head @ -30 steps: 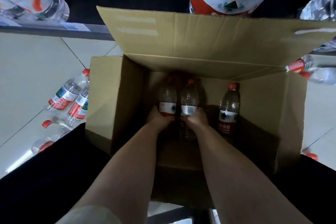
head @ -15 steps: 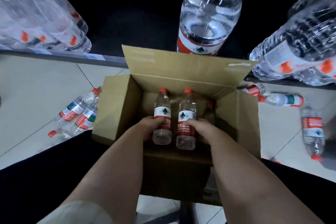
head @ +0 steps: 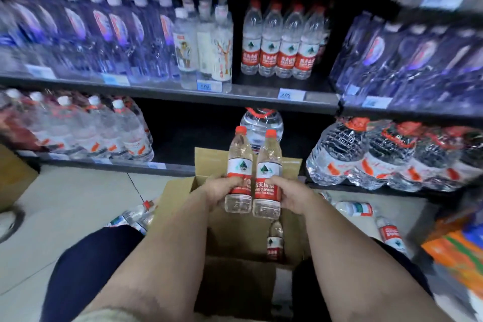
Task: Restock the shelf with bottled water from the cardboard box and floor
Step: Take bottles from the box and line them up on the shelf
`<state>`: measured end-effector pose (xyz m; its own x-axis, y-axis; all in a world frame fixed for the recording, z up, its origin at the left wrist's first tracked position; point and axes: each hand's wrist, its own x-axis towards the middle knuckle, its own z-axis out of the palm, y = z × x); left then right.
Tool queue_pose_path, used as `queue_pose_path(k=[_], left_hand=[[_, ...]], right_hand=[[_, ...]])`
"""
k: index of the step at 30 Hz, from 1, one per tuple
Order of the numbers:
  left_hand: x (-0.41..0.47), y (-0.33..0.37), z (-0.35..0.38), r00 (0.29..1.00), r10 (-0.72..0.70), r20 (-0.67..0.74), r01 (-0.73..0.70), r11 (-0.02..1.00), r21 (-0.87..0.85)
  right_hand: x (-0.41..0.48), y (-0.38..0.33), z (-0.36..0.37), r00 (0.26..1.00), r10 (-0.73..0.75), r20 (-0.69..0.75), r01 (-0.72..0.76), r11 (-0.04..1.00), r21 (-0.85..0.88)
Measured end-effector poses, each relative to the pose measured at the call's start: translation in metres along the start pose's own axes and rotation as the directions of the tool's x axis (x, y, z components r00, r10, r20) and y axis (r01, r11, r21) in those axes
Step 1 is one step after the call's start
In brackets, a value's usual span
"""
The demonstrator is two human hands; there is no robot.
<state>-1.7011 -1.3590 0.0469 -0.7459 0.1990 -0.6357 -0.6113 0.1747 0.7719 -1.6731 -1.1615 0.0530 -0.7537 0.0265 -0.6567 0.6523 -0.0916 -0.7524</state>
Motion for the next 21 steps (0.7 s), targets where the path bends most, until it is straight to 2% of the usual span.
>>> queue_pose_path(k=[4, 10, 17, 21], left_hand=[[-0.030, 0.054, 0.009, 0.988, 0.154, -0.014, -0.153, 0.988, 0.030], [-0.062, 0.135, 0.019, 0.928, 0.372, -0.002, -0.372, 0.927, 0.045], [-0.055, 0.200, 0.026, 0.892, 0.449, -0.059, -0.448, 0.894, 0.027], [-0.032, 0.223, 0.028, 0.889, 0.450, -0.088, -0.453, 0.892, -0.012]], right_hand=[[-0.030, -0.045, -0.005, 0.983, -0.184, -0.009, 0.184, 0.983, -0.009], [-0.074, -0.117, -0.021, 0.923, -0.382, 0.036, 0.383, 0.923, -0.032], [-0.076, -0.187, -0.042, 0.867, -0.489, -0.097, 0.485, 0.872, -0.064], [-0.056, -0.210, -0.051, 0.852, -0.502, -0.150, 0.504, 0.863, -0.029]])
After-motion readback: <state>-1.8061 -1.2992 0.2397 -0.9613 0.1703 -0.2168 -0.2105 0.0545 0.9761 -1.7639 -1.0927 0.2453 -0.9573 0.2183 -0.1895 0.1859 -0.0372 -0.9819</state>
